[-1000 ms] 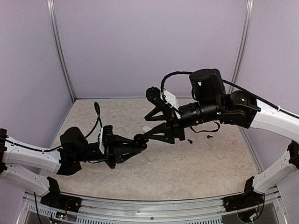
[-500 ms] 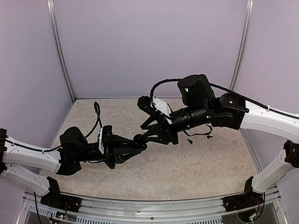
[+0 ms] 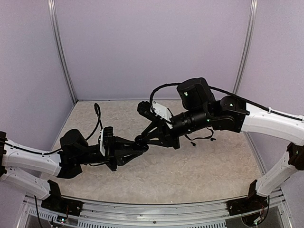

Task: Insert the wireless bluetooth earbuds into the charging case
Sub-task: Pass from the left arm to the right

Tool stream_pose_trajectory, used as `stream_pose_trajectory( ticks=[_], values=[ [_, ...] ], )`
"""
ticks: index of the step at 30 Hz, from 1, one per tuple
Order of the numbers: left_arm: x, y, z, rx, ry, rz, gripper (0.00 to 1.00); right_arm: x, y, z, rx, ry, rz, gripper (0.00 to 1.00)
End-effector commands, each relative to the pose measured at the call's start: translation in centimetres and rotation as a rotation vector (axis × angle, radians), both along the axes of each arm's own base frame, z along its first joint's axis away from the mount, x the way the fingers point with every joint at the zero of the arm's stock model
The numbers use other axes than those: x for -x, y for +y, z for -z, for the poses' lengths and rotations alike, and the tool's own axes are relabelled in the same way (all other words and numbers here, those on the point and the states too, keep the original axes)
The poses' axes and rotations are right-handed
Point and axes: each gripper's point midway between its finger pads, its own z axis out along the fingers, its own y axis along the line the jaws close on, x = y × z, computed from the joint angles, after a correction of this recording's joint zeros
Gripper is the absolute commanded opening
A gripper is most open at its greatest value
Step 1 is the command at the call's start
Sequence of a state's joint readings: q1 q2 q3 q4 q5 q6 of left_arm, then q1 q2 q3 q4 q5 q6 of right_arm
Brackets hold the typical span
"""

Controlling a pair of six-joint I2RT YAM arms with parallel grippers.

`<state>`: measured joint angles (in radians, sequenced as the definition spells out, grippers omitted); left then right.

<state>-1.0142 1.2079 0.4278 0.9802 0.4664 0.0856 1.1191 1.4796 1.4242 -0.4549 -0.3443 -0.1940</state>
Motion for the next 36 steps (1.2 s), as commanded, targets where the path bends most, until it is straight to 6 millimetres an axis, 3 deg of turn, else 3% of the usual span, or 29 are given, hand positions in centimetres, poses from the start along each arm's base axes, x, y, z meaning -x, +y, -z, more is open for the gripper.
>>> stream_pose_trajectory(
  ticks=[1, 16, 26, 36],
  values=[
    [0.1, 0.6, -1.3, 0.047, -0.031, -0.004, 0.06, 0.3, 0.4, -0.2, 0.005, -0.001, -0.021, 0.23],
    [0.1, 0.6, -0.7, 0.033, -0.018, -0.006, 0.21, 0.5, 0.2, -1.2, -0.004, -0.014, -0.029, 0.08],
    [0.1, 0.4, -0.3, 0.023, -0.015, 0.0, 0.31, 0.4, 0.0, -1.8, -0.013, -0.026, -0.018, 0.06],
    [0.1, 0.3, 0.0, 0.015, -0.012, 0.003, 0.32, 0.4, -0.1, -1.9, -0.015, -0.027, -0.017, 0.05]
  ],
)
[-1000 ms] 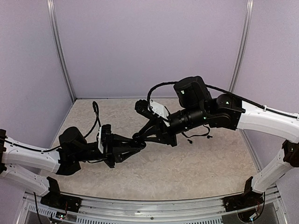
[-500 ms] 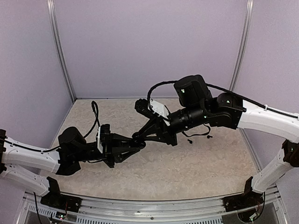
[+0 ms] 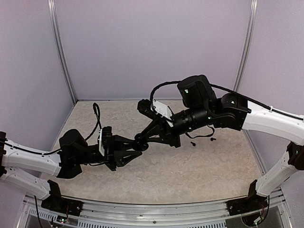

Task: Insert the wireless bluetooth earbuds into the charging case
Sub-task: Pass from the left arm to the right, then pass from the right arm to the left, then move the right earbud to the center of the board.

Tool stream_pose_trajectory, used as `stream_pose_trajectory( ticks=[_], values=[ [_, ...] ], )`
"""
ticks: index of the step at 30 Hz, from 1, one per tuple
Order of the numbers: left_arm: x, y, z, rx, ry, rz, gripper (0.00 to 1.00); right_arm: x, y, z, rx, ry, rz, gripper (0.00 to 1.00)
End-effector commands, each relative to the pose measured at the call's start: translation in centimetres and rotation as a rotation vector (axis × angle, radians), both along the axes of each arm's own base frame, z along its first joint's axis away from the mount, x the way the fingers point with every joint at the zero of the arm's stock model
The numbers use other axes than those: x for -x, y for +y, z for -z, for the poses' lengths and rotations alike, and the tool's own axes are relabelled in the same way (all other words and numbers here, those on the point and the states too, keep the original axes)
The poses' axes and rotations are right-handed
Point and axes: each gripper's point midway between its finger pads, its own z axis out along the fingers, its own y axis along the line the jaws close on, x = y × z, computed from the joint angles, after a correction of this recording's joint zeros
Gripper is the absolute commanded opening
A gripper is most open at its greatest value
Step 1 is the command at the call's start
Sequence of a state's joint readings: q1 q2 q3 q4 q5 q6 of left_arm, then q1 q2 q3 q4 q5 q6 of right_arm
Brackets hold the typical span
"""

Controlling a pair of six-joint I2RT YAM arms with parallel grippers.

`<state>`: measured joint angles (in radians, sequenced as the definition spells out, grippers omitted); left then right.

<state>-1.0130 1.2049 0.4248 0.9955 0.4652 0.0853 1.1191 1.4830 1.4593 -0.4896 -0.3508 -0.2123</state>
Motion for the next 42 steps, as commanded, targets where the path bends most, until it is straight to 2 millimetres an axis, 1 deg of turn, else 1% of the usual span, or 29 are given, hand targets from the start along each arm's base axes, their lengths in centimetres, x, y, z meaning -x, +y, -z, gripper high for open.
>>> stream_pose_trajectory(
  ticks=[1, 6, 9, 10, 11, 12, 13, 15, 17, 20, 22, 23, 26, 28, 30, 33, 35, 37, 38, 40, 42],
  values=[
    [0.1, 0.2, 0.3, 0.003, -0.006, 0.005, 0.31, 0.3, -0.1, -1.2, -0.018, -0.014, -0.004, 0.05],
    [0.2, 0.2, 0.1, 0.006, -0.017, 0.005, 0.22, 0.2, 0.0, -0.9, -0.01, -0.011, -0.003, 0.06],
    [0.4, 0.3, -0.1, 0.008, -0.027, 0.014, 0.17, 0.1, 0.1, -0.7, -0.007, -0.008, -0.001, 0.08],
    [0.4, 0.3, -0.1, 0.01, -0.029, 0.014, 0.16, 0.1, 0.1, -0.6, -0.007, -0.008, 0.003, 0.11],
    [0.5, 0.3, -0.1, 0.01, -0.03, 0.015, 0.16, 0.0, 0.1, -0.6, -0.007, -0.007, 0.007, 0.18],
    [0.5, 0.3, -0.1, 0.009, -0.033, 0.016, 0.15, -0.1, 0.1, -0.5, -0.007, -0.006, 0.012, 0.27],
    [0.5, 0.3, 0.0, 0.01, -0.034, 0.017, 0.14, 0.0, 0.1, -0.6, -0.011, -0.006, 0.012, 0.32],
    [0.5, 0.4, 0.0, 0.01, -0.035, 0.013, 0.13, -0.1, 0.0, -1.1, -0.025, -0.008, 0.017, 0.4],
    [0.5, 0.4, 0.1, 0.01, -0.036, 0.009, 0.12, -0.1, -0.1, -1.7, -0.043, -0.008, 0.016, 0.44],
    [0.4, 0.6, 0.0, 0.022, -0.036, 0.003, 0.11, 0.5, -0.4, -2.8, -0.088, -0.007, -0.012, 0.5],
    [0.3, 0.8, 0.0, 0.03, -0.036, 0.0, 0.1, 0.7, -1.0, -3.6, -0.122, -0.003, -0.018, 0.53],
    [0.3, 0.8, -0.1, 0.032, -0.036, -0.002, 0.1, 0.4, -1.5, -4.0, -0.139, 0.004, -0.013, 0.54],
    [0.1, 0.9, 0.0, 0.033, -0.031, -0.006, 0.1, -1.5, -3.7, -5.0, -0.204, 0.048, 0.038, 0.55],
    [0.1, 1.0, -0.1, 0.037, -0.031, -0.01, 0.1, -3.1, -5.6, -5.0, -0.239, 0.071, 0.093, 0.56],
    [0.0, 1.2, -0.1, 0.043, -0.032, -0.014, 0.1, -5.0, -7.7, -4.4, -0.261, 0.088, 0.172, 0.56],
    [-0.2, 1.4, -0.2, 0.049, -0.031, -0.017, 0.1, -8.2, -10.6, -2.0, -0.253, 0.14, 0.324, 0.58],
    [-0.3, 1.4, -0.1, 0.052, -0.03, -0.016, 0.1, -10.7, -12.7, 0.4, -0.221, 0.178, 0.453, 0.58],
    [-0.4, 1.4, 0.0, 0.052, -0.028, -0.012, 0.1, -13.2, -15.3, 3.5, -0.157, 0.22, 0.597, 0.59],
    [-0.4, 1.3, -0.1, 0.054, -0.028, -0.011, 0.1, -14.6, -16.8, 4.7, -0.131, 0.228, 0.67, 0.58],
    [-0.5, 1.3, 0.1, 0.052, -0.025, -0.01, 0.1, -17.4, -20.7, 7.3, -0.046, 0.243, 0.842, 0.56],
    [-0.5, 1.3, 0.2, 0.053, -0.023, -0.009, 0.1, -19.4, -24.4, 9.4, 0.029, 0.245, 0.968, 0.55]
  ],
)
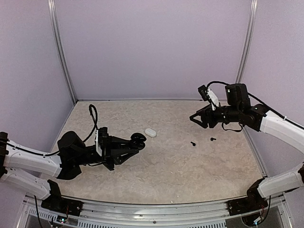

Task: Insert the wireless bluetooth earbuds into the charging case
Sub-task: Move the right earbud to the center of the board.

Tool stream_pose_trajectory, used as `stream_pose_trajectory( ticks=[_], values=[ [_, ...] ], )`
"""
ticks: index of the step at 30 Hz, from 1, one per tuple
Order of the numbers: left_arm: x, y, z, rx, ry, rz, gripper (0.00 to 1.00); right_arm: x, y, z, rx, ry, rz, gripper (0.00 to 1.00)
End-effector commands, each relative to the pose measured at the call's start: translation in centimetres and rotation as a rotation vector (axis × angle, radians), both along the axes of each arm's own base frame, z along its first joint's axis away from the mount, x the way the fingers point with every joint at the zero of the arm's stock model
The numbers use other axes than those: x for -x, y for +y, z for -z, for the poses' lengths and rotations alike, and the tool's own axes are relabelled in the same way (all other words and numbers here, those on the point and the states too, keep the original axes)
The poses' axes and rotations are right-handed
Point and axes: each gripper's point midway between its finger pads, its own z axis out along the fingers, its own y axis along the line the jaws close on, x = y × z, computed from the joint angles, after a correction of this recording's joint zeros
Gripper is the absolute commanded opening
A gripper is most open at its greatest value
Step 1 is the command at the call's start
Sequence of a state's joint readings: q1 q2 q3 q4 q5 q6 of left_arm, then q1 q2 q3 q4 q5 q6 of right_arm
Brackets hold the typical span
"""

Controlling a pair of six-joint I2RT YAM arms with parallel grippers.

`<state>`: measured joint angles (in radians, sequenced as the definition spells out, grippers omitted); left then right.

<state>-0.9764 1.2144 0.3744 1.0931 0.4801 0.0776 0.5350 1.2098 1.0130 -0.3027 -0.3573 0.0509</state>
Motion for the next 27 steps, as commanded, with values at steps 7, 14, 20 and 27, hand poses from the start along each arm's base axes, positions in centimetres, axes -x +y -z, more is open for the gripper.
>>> stream_pose_trajectory(
  ticks=[7, 14, 20, 27],
  values=[
    [-0.2, 0.5, 0.1, 0.022, 0.0, 0.005, 0.1, -5.9, -10.4, 10.2, 0.312, 0.194, 0.334, 0.54],
    [-0.4, 0.7, 0.4, 0.023, 0.003, 0.003, 0.1, -5.7, -7.1, 14.6, 0.262, 0.305, 0.179, 0.49],
    [-0.5, 0.8, 0.6, 0.023, 0.007, -0.001, 0.1, -5.9, -5.5, 17.4, 0.278, 0.341, 0.153, 0.45],
    [-0.6, 0.8, 0.5, 0.025, 0.005, -0.001, 0.1, -6.5, -5.9, 18.8, 0.332, 0.352, 0.212, 0.45]
  ],
)
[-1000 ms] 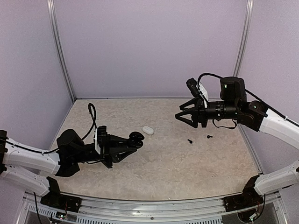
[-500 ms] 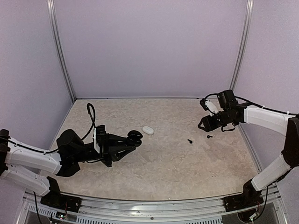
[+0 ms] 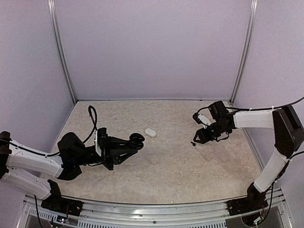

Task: Insert the wireless bluetooth earbuds into the charging case
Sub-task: Move the right earbud to the center of the board.

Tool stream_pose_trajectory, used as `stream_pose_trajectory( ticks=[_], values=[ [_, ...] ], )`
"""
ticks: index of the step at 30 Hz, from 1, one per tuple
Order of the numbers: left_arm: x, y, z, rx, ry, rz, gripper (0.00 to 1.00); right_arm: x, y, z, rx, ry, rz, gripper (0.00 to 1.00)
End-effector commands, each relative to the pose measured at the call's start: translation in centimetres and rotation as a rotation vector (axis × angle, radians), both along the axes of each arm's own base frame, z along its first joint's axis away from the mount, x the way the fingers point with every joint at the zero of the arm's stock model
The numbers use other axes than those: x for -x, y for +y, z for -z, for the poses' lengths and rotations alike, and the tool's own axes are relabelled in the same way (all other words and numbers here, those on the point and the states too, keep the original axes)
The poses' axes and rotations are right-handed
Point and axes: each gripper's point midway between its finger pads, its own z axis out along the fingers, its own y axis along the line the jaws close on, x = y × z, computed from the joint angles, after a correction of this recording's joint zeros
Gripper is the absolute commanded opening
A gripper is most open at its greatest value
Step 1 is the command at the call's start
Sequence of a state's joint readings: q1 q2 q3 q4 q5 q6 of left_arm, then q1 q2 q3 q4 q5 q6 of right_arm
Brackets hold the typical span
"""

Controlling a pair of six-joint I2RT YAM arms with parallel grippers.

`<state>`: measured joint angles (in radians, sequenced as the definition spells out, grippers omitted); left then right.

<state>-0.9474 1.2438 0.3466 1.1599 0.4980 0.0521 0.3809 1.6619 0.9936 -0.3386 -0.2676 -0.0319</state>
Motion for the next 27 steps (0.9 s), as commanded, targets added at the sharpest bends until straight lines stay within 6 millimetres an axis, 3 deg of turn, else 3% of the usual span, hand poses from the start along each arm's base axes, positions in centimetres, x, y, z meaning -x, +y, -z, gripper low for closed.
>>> stream_pose_trajectory(
  ticks=[1, 5, 11, 19, 27],
  values=[
    [0.0, 0.3, -0.2, 0.016, -0.009, 0.006, 0.1, -1.3, -0.7, -0.2, 0.028, -0.041, 0.06, 0.47],
    [0.0, 0.3, -0.1, 0.016, -0.009, 0.008, 0.1, -3.1, -3.9, -0.9, 0.027, -0.062, 0.176, 0.54],
    [0.0, 0.3, -0.2, 0.015, -0.014, 0.007, 0.1, -4.5, -7.6, 0.6, 0.079, -0.046, 0.285, 0.67],
    [0.1, 0.2, 0.0, 0.01, -0.012, 0.01, 0.1, -5.1, -8.6, 2.3, 0.062, -0.007, 0.312, 0.7],
    [0.1, 0.3, 0.0, 0.01, -0.011, 0.01, 0.1, -3.9, -8.3, 3.8, 0.052, 0.059, 0.302, 0.62]
  ],
)
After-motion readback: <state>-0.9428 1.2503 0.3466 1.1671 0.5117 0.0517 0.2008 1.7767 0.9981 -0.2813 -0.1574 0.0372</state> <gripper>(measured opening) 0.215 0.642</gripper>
